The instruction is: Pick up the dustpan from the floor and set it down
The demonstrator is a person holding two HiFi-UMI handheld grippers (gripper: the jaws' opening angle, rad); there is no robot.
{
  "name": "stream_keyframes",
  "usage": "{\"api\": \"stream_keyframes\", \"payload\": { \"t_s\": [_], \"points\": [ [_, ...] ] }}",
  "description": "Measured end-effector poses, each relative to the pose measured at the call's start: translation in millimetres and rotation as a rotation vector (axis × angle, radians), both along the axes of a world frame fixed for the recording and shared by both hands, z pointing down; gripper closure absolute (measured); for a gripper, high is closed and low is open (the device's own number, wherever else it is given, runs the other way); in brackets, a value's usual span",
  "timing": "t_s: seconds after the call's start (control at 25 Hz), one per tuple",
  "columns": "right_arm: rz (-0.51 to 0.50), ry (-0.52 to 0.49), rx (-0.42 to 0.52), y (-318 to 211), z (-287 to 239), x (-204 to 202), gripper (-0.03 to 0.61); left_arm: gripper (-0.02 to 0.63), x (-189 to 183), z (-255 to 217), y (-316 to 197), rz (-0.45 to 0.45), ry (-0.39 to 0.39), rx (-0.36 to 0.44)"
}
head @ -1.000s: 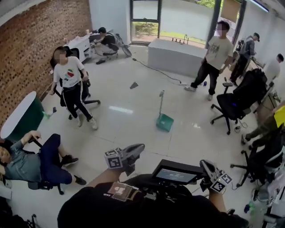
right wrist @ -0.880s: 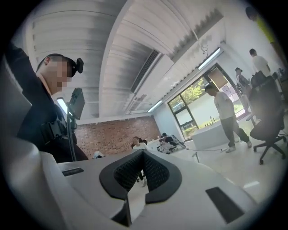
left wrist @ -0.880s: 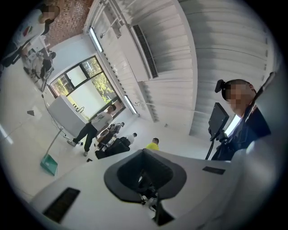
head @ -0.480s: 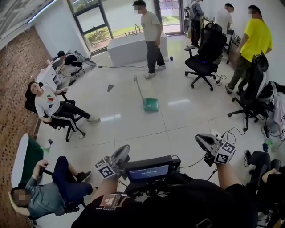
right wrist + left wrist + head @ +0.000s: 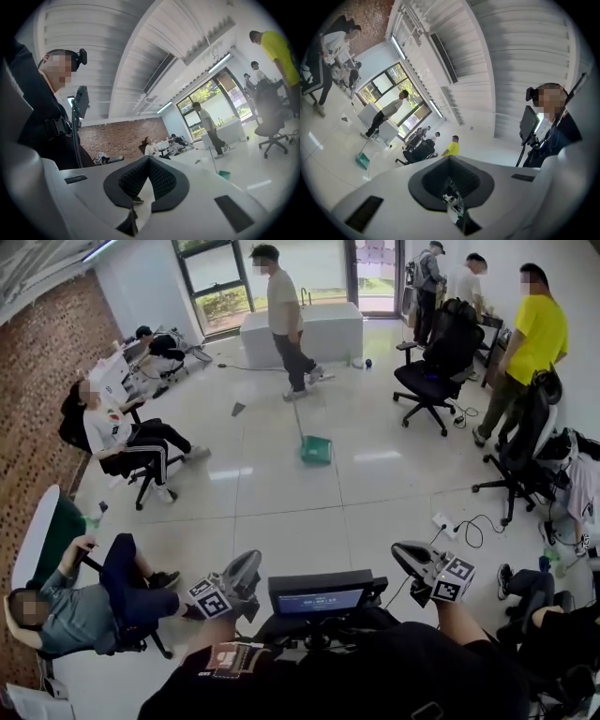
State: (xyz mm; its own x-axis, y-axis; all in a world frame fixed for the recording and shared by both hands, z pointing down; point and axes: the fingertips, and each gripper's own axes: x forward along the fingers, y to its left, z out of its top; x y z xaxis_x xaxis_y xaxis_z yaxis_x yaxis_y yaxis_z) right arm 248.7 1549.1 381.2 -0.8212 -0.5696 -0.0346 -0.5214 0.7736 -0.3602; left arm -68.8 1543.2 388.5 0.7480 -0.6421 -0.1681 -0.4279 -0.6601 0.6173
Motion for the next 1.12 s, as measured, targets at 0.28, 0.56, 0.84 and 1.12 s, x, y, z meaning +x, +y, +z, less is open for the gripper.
{"api": "stream_keyframes", "payload": {
  "t_s": [0.28,0.56,0.84,1.12],
  "points": [
    [-0.057,-0.038,-0.008,35.0,19.1,68.6,0.568,0.609,94.7,6.7,29.3,-0.014,0.056,0.031],
    [-0.024,-0.026,0.049,59.8,-10.9,64.4,0.568,0.609,103.2,-12.7,62.0,0.022,0.027,0.077],
    [-0.02,0.006,0.053,86.2,-16.1,14.3,0.568,0.609,57.0,-13.6,94.1,0.027,0.03,0.097],
    [-0.037,0.021,0.08,69.1,-13.9,-18.1,0.568,0.609,27.7,-2.5,82.7,0.03,0.027,0.098]
  ]
}}
